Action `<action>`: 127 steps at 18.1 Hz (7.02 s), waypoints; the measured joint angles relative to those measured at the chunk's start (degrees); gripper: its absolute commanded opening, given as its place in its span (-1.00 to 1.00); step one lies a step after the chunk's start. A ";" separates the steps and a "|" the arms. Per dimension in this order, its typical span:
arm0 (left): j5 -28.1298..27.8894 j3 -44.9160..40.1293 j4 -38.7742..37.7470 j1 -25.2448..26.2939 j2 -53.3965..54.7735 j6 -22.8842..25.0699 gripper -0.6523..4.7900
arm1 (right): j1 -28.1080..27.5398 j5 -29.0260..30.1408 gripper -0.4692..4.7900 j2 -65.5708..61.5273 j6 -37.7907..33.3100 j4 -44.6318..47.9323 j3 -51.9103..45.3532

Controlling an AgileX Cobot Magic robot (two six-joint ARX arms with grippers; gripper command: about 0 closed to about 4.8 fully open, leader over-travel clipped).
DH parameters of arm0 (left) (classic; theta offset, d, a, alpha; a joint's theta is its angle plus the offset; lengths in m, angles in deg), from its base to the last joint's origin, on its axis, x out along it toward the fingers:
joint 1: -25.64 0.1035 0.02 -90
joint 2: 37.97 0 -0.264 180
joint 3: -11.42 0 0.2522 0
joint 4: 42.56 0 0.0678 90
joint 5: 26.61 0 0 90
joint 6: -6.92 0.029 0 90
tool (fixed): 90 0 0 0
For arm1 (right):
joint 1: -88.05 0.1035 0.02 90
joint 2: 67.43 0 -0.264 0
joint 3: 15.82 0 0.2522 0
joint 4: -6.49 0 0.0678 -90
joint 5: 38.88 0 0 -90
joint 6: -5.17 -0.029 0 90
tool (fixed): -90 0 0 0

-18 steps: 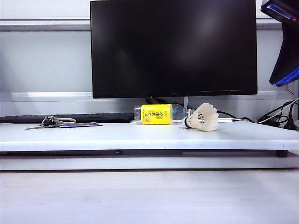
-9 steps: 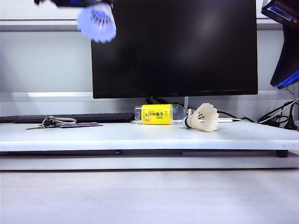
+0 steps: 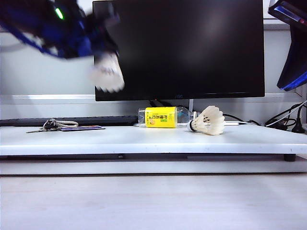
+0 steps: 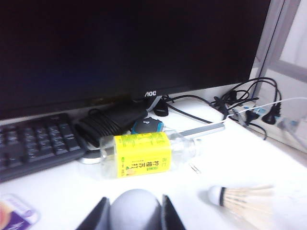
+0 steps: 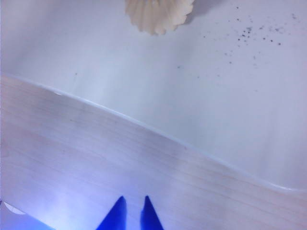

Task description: Stack the badminton balls on the table vertically.

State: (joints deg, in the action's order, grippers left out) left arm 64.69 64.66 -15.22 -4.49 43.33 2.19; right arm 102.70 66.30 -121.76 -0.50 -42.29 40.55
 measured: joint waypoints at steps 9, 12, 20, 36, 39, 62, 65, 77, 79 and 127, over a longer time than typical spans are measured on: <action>-2.47 0.09 14.51 0.02 14.84 2.64 -0.32 | 0.00 -0.02 -0.62 -0.02 0.04 1.75 -1.25; -3.37 0.09 18.56 0.02 18.03 3.48 -0.32 | 0.00 0.00 -0.62 -0.02 0.20 1.75 -1.25; -3.96 4.44 22.16 0.02 25.00 4.85 -0.30 | 0.00 0.00 -0.62 -0.07 0.22 1.81 -1.25; -3.96 5.68 21.68 -0.07 27.71 6.86 -0.17 | -0.02 0.00 -0.62 -0.44 0.63 2.05 -1.25; -3.87 5.73 20.33 -0.61 27.71 6.86 -0.17 | -0.02 -0.02 -0.62 -0.44 0.63 2.08 -1.25; -5.84 49.05 -50.66 -1.81 24.65 19.04 -0.02 | 0.00 0.07 -0.62 -0.48 0.63 2.34 -1.25; 2.95 80.48 -82.14 1.64 34.07 13.53 0.17 | 0.00 1.38 -0.62 -0.48 0.63 2.56 -1.25; 6.36 92.13 -100.52 2.49 51.71 14.84 0.29 | 0.00 2.64 -0.62 -0.48 0.63 2.56 -1.25; 5.99 92.13 -99.49 2.51 51.74 15.41 0.29 | 0.00 2.64 -0.62 -0.48 0.63 2.56 -1.25; 3.85 92.11 -97.88 2.51 55.67 17.79 -0.33 | 0.00 4.13 -0.62 -0.50 0.63 2.56 -1.25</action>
State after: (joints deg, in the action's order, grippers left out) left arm 68.54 156.77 -113.10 -1.98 99.00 19.98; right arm 102.70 70.43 -122.26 0.14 -39.74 39.31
